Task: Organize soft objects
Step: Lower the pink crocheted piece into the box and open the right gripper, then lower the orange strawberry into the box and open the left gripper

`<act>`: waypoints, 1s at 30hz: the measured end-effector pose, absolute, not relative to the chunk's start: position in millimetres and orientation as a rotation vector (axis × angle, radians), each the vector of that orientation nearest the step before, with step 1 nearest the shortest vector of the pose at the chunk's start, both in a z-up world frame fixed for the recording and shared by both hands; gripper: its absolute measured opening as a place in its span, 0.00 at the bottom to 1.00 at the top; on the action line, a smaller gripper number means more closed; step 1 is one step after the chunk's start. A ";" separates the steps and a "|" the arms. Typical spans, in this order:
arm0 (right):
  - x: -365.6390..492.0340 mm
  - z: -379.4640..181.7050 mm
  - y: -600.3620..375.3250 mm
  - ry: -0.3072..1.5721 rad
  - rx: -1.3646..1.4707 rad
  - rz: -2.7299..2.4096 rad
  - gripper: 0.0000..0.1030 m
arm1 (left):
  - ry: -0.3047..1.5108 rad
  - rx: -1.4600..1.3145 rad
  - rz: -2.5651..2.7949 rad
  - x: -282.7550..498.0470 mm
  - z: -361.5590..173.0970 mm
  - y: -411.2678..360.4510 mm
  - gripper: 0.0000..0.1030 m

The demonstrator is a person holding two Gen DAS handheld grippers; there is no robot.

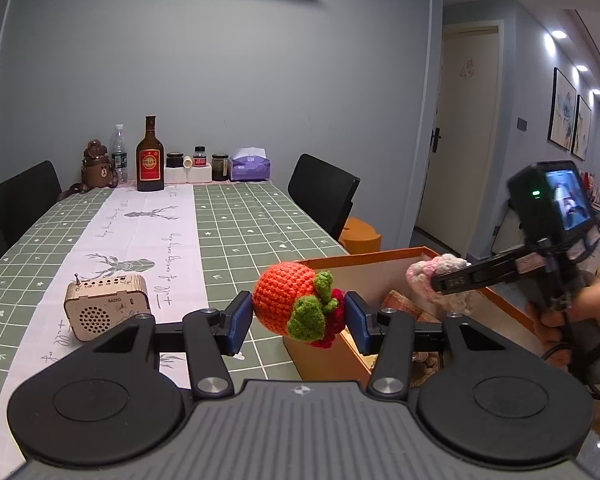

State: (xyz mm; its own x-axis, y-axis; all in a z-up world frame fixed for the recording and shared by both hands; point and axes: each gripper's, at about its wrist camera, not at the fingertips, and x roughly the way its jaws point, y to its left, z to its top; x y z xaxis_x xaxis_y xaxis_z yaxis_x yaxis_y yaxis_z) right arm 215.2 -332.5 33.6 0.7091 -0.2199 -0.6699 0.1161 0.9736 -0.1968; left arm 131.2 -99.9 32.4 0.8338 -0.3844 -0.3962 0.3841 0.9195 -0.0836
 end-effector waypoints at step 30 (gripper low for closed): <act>100.8 71.9 -347.7 0.673 -0.219 -0.220 0.94 | 0.545 0.114 -0.691 114.2 2.7 -195.6 0.55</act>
State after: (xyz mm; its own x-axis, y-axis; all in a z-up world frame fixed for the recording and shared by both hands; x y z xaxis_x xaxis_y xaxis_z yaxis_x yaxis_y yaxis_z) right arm 100.8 -347.7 71.9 0.7608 -0.2712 -0.5896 0.1302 0.9538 -0.2707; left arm 114.2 -195.6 2.7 0.6372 -0.5750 -0.5133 0.6331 0.7703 -0.0769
